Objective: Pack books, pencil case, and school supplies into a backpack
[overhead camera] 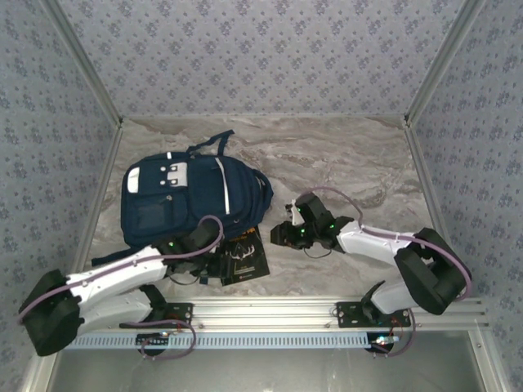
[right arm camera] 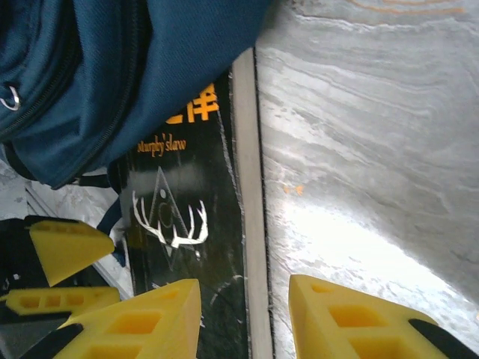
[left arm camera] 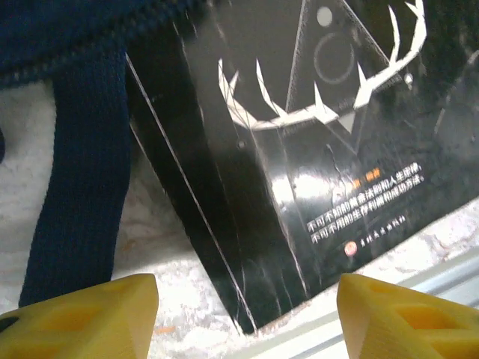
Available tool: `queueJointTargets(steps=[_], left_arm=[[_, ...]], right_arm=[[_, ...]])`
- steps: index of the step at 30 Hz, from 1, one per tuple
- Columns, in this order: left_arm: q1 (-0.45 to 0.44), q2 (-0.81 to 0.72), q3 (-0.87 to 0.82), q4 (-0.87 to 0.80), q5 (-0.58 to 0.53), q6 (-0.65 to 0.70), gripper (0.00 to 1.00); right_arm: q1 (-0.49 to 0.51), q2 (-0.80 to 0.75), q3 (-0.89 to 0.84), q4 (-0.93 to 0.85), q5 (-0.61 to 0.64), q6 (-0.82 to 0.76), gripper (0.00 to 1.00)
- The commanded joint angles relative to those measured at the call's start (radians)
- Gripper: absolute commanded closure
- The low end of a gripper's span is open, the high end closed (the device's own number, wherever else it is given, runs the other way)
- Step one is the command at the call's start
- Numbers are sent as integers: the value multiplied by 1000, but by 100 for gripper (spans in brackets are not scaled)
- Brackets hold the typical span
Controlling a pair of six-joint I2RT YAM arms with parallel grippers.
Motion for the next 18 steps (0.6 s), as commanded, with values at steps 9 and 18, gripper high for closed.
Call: queueJointTargets(steps=[9, 18], left_arm=[[-55, 262, 100, 148, -35, 41, 36], [-132, 361, 179, 136, -57, 94, 44]], right_arm=[[5, -68, -61, -41, 58, -24, 60], [47, 37, -41, 0, 5, -27, 59]])
